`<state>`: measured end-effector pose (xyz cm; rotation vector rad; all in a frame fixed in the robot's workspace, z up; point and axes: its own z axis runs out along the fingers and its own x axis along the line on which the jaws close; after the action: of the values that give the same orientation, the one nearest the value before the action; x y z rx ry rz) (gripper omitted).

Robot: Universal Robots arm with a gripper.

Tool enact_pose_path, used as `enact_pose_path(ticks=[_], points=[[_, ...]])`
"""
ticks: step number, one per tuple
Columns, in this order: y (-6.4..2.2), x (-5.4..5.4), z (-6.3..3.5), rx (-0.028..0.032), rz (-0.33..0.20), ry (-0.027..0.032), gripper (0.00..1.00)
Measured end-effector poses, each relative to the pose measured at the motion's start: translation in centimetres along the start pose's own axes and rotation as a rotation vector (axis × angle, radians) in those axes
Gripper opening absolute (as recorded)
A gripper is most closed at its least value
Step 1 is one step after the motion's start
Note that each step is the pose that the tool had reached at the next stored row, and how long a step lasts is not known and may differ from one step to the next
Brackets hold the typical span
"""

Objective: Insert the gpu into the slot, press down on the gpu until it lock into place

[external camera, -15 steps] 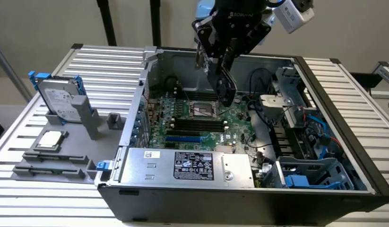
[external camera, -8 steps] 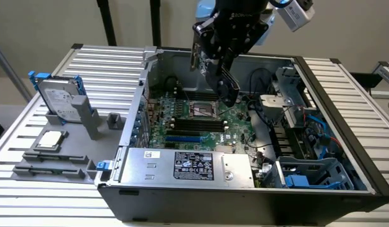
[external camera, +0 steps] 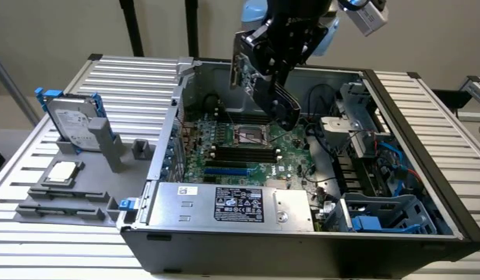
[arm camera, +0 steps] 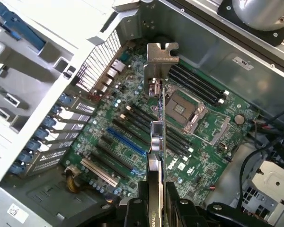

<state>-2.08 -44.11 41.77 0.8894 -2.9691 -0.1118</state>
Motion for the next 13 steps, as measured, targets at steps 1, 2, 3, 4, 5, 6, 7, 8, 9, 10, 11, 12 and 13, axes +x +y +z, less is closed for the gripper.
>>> enact_pose_path(ticks=[1,2,3,4,5,6,7,8,9,10,11,12,13], points=[[0.0,0.0,0.02,-0.0001,-0.014,-0.0029,0.26],[0.0,0.0,0.05,-0.0002,-0.029,-0.0057,0.26],[0.0,0.0,0.08,-0.0003,-0.044,-0.0082,0.26],[-0.01,0.0,0.1,-0.0002,-0.059,-0.0103,0.26],[-0.01,0.0,0.12,0.0,-0.074,-0.0123,0.26],[-0.01,0.0,0.15,0.0002,-0.089,-0.0145,0.26],[-0.02,0.0,0.18,0.0004,-0.105,-0.0169,0.26],[-0.02,0.0,0.21,0.0005,-0.121,-0.0193,0.26],[-0.02,0.0,0.23,0.0008,-0.136,-0.0215,0.26],[-0.02,0.0,0.26,0.0013,-0.151,-0.0237,0.26],[-0.02,0.0,0.29,0.0019,-0.166,-0.0259,0.26],[-0.03,0.0,0.32,0.0027,-0.182,-0.028,0.26],[-0.03,0.0,0.34,0.0035,-0.197,-0.0299,0.26]])
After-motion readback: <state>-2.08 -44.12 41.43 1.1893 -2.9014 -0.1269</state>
